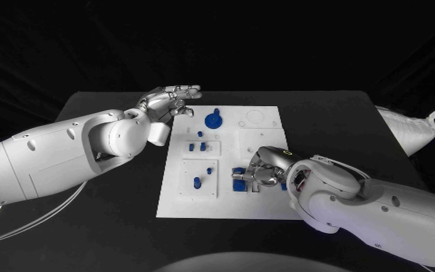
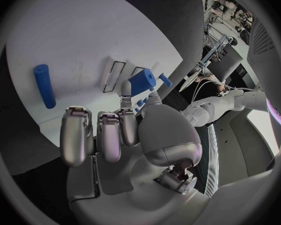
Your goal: Assemble the parts on the task board
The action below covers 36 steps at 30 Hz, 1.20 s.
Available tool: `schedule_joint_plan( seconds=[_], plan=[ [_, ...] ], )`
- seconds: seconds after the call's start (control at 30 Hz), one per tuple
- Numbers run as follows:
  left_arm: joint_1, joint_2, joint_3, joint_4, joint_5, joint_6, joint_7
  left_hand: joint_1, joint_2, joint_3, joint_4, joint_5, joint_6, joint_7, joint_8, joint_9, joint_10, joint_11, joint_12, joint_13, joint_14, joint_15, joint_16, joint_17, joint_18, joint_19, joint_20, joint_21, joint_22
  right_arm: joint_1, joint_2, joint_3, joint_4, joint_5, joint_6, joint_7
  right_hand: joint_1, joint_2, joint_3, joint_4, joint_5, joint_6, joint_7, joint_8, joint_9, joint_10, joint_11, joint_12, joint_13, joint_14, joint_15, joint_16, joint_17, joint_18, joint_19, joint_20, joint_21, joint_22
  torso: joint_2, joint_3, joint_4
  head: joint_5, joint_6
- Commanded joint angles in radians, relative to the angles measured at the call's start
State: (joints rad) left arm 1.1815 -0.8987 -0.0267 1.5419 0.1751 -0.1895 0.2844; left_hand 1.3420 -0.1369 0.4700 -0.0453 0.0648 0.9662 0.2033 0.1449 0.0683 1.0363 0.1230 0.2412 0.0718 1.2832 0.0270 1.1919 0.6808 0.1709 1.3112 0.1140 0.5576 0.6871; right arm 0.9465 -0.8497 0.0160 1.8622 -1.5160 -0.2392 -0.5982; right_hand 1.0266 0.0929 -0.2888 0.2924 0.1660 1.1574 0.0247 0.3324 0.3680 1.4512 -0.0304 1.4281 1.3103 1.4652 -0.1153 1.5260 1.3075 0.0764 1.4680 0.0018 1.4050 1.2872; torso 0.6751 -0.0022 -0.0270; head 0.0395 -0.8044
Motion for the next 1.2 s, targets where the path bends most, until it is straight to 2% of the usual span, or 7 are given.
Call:
schedule_joint_plan(
  seconds=[0.03,0.23,0.4,0.53,0.7,0.97,1.2],
  plan=[
    [0.000,0.000,0.001,0.003,-0.003,0.015,0.005,-0.004,0.008,-0.006,0.000,0.000,-0.007,-0.003,0.004,0.000,-0.008,0.001,0.007,0.000,-0.006,0.002,0.005,-0.001,0.009,-0.004,0.005,-0.004,-0.001,0.000,0.001,0.000,0.002,-0.046,0.013,-0.003,-0.022,-0.004,-0.016,0.000,-0.028,-0.008,0.000,-0.002,0.007,0.070,-0.018,-0.004,0.152,0.086,0.004,-0.003,0.161,-0.016,0.018,-0.007,-0.006,-0.001,0.000,0.0001,-0.0011,0.001,-0.001],
    [0.000,-0.002,0.001,0.003,-0.003,0.015,0.004,-0.004,0.008,-0.006,0.000,0.000,-0.007,-0.003,0.004,0.000,-0.008,0.001,0.007,0.000,-0.006,0.002,0.005,-0.001,0.009,-0.004,0.005,-0.004,-0.001,0.000,-0.006,0.000,0.018,-0.068,-0.010,0.001,-0.024,-0.005,-0.020,-0.002,-0.025,-0.008,0.000,-0.002,0.012,0.070,-0.018,-0.004,0.153,0.086,0.004,-0.002,0.163,-0.017,0.018,-0.007,-0.005,0.001,0.000,0.0015,-0.0003,0.001,-0.003],
    [0.000,-0.004,0.001,0.004,-0.003,0.016,0.003,-0.004,0.008,-0.006,0.000,0.000,-0.007,-0.003,0.004,0.000,-0.008,0.001,0.007,0.000,-0.006,0.002,0.005,-0.001,0.009,-0.004,0.005,-0.004,-0.001,-0.001,-0.023,0.000,0.042,-0.074,-0.026,0.011,0.069,-0.022,-0.007,-0.034,-0.004,-0.008,-0.002,-0.001,0.031,0.075,-0.020,0.004,0.161,0.087,0.003,0.001,0.169,-0.018,0.021,-0.008,-0.002,0.008,0.001,0.0020,-0.0005,0.001,-0.003],
    [0.000,-0.005,0.001,0.004,-0.003,0.016,0.003,-0.004,0.008,-0.006,0.000,0.000,-0.007,-0.003,0.004,0.000,-0.008,0.001,0.007,0.000,-0.006,0.002,0.005,-0.001,0.009,-0.004,0.005,-0.004,-0.001,-0.002,-0.035,0.000,0.054,-0.082,-0.024,0.017,0.148,-0.038,0.011,-0.077,-0.016,-0.009,-0.003,-0.001,0.041,0.076,-0.021,0.005,0.163,0.088,0.002,0.002,0.171,-0.019,0.022,-0.009,0.000,0.012,0.000,0.0018,-0.0018,0.001,-0.004],
    [0.000,-0.005,0.001,0.004,-0.003,0.017,0.002,-0.004,0.008,-0.006,0.000,0.000,-0.007,-0.003,0.004,0.000,-0.008,0.001,0.007,0.000,-0.006,0.002,0.005,-0.001,0.009,-0.004,0.005,-0.004,-0.001,-0.002,-0.049,0.000,0.057,-0.091,-0.038,0.019,0.225,-0.044,0.057,-0.121,-0.085,-0.013,-0.001,-0.003,0.053,0.077,-0.019,0.010,0.168,0.087,0.003,0.000,0.169,-0.018,0.021,-0.009,-0.002,0.010,0.000,0.0020,-0.0005,-0.002,-0.002],
    [0.000,-0.005,0.001,0.002,-0.003,0.016,0.003,-0.004,0.008,-0.006,0.000,0.000,-0.007,-0.003,0.004,0.000,-0.008,0.001,0.007,0.000,-0.006,0.002,0.005,-0.001,0.009,-0.004,0.005,-0.004,-0.001,0.005,-0.150,0.004,0.096,-0.047,-0.127,0.048,0.226,-0.040,0.088,-0.113,-0.018,-0.065,0.026,-0.063,0.037,0.077,0.003,0.012,0.173,0.087,0.021,-0.002,0.165,-0.018,0.018,0.004,-0.007,0.005,-0.002,0.0005,-0.0038,-0.010,0.002],
    [0.000,-0.005,0.001,0.003,-0.003,0.017,0.003,-0.004,0.008,-0.006,0.000,0.000,-0.007,-0.003,0.004,0.000,-0.008,0.001,0.007,0.000,-0.006,0.002,0.005,-0.001,0.009,-0.004,0.005,-0.004,-0.001,0.023,-0.248,0.005,0.111,-0.078,-0.092,0.043,0.233,-0.038,0.101,-0.112,0.026,-0.066,0.033,-0.090,0.027,0.074,0.009,0.006,0.171,0.086,0.027,-0.005,0.160,-0.017,0.016,0.011,-0.010,0.001,-0.002,0.0009,-0.0073,-0.021,0.008]
  ],
)
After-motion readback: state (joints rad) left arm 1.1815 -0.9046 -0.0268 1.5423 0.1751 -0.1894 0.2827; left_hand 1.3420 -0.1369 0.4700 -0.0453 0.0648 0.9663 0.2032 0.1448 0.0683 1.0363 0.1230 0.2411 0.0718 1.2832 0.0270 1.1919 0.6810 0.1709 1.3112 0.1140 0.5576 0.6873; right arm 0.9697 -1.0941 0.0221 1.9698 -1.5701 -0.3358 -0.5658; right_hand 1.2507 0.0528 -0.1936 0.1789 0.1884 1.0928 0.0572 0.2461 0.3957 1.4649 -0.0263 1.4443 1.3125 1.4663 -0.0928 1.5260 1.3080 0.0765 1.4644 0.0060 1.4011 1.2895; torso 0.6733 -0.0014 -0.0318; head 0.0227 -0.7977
